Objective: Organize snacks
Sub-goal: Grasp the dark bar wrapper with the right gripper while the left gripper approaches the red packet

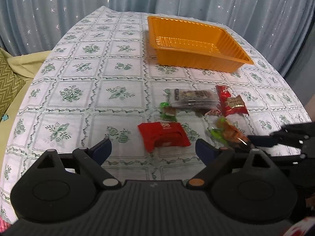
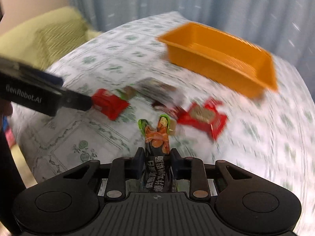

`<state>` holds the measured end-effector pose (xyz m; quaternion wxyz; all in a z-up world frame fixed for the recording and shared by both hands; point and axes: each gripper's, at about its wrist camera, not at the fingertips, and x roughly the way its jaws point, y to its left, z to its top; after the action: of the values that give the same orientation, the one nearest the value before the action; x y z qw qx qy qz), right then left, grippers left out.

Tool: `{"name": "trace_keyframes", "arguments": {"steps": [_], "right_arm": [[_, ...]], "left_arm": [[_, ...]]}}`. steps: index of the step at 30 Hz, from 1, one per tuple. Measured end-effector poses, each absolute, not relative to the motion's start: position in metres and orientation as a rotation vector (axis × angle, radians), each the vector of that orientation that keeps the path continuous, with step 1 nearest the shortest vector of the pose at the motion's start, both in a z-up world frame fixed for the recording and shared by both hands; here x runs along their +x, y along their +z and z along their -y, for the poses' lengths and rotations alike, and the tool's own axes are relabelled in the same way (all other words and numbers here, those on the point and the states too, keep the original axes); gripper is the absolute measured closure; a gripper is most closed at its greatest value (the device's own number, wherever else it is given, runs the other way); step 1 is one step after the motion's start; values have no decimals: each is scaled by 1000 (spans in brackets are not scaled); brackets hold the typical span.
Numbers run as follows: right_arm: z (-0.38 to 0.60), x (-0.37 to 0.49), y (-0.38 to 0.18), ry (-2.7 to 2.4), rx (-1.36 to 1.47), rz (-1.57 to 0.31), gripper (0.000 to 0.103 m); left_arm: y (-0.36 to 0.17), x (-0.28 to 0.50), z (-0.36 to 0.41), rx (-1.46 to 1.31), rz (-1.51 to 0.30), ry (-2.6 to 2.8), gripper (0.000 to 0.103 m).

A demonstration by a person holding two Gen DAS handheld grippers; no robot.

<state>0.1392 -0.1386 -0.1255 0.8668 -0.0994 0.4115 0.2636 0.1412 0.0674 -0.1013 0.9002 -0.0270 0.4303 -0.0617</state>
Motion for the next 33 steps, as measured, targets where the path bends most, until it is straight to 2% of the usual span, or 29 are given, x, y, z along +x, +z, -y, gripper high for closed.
{"name": "trace_keyframes", "arguments": {"steps": [5,14,23,30,33], "right_arm": [[151,133,-128,557,-119,-856,73],[139,138,-139,596,-238,-828,72],[166,131,-119,512,-70,-744,73],[182,132,-119,416,-4,-741,73],[186,134,-122,405,7,-750,73]], "left_arm": [[-108,144,-61,-54,-905,-136,12],[-116,148,-60,-77,-890,-119,12],[-125,160,-52,-83,-861,-93,16],[-138,166,-40,-50,-841,-70,37],[-140,167,-36,-36,-825,-57,38]]}}
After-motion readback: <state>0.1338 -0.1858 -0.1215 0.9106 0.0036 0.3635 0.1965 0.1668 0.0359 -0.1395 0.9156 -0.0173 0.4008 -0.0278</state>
